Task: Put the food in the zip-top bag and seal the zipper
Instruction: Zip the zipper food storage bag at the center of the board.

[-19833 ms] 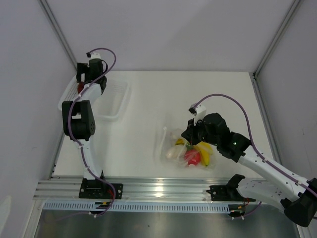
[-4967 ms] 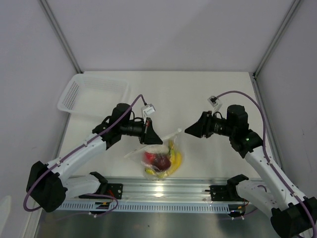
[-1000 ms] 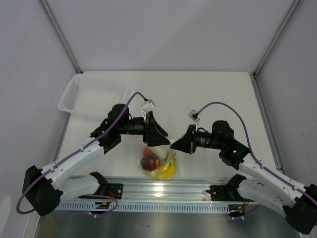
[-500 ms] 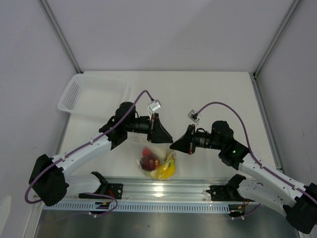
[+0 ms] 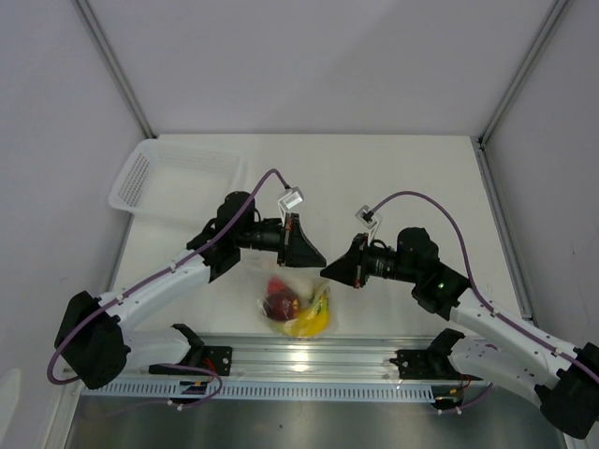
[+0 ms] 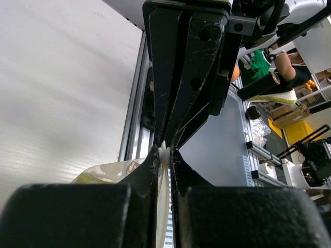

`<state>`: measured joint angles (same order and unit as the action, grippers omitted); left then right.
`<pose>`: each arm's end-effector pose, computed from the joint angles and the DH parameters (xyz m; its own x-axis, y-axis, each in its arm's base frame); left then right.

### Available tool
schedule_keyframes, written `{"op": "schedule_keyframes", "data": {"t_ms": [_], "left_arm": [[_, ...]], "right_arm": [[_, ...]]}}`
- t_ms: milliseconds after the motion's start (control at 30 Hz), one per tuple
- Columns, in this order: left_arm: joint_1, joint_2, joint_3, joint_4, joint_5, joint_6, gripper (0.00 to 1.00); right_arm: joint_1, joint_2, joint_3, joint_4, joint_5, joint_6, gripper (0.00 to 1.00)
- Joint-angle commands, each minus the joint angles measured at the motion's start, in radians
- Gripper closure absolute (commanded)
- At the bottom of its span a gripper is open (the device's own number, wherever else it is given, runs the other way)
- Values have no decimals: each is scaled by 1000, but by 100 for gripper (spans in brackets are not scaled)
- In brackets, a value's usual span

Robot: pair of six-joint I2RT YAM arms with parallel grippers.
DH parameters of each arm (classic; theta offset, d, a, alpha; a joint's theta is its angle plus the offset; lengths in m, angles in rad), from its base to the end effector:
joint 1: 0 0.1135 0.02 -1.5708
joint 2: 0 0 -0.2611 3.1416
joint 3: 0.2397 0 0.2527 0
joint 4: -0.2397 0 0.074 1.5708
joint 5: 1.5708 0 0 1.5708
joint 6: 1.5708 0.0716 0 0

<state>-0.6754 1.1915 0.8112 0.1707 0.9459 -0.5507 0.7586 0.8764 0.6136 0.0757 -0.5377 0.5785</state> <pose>0.1876 -0.2247 0.2965 -0.6537 0.1315 -0.7452 0.7543 0.0345 -0.6556 0.1480 0.1908 0.2831 -0.6358 0.0444 -0.7706 -0.7267 0.3021 0.6170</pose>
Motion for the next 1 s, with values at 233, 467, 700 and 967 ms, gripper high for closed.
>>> {"op": "schedule_keyframes", "data": {"t_ms": [233, 467, 700, 967], "left_arm": [[4, -52, 0, -39, -30, 57, 99], [4, -62, 3, -112, -53, 112, 99], [4, -75, 2, -163, -71, 149, 99], [14, -95, -3, -209, -79, 163, 99]], "right_arm": [[10, -19, 29, 53, 88, 142, 100], [8, -34, -23, 124, 117, 267, 100], [8, -74, -58, 122, 170, 291, 100], [7, -82, -72, 101, 170, 279, 100]]}}
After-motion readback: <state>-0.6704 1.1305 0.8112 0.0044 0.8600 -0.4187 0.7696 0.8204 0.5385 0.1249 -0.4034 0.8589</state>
